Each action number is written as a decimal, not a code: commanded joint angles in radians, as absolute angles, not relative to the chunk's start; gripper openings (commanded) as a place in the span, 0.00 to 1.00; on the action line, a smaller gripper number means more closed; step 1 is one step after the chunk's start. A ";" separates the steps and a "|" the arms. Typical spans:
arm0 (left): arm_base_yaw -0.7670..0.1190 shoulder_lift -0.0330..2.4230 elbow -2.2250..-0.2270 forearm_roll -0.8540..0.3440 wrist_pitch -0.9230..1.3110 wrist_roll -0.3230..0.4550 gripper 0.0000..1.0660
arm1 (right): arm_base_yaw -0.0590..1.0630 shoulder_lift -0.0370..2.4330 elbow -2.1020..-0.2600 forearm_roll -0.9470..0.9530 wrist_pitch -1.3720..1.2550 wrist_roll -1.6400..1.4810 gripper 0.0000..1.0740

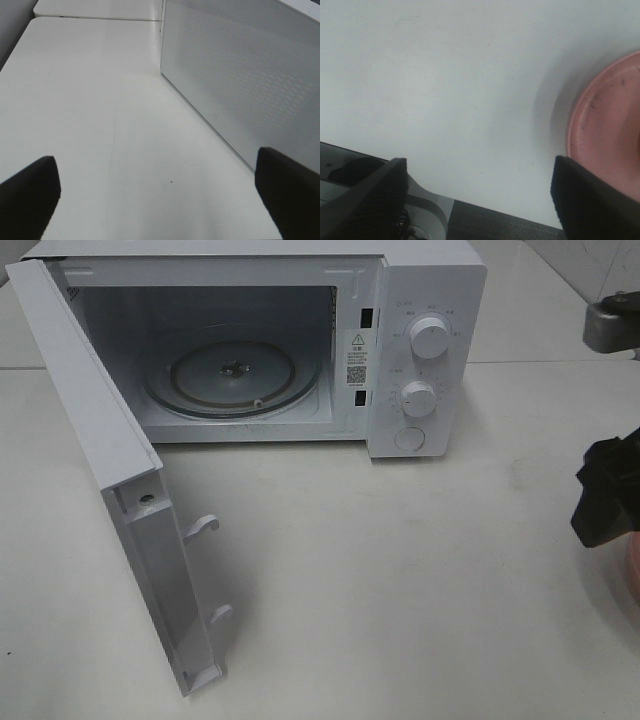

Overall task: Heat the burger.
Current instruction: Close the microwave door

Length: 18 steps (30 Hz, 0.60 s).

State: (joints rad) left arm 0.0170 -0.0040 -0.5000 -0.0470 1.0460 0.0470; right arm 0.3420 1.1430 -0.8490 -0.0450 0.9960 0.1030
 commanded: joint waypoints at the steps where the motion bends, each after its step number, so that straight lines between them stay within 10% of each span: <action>1: 0.017 -0.030 -0.497 -0.053 1.037 0.046 0.92 | 0.342 1.069 -0.847 -0.038 1.043 0.088 0.71; 18: 0.017 -0.030 -0.497 -0.053 1.037 0.046 0.92 | 0.339 0.504 -0.630 -0.107 1.078 0.095 0.71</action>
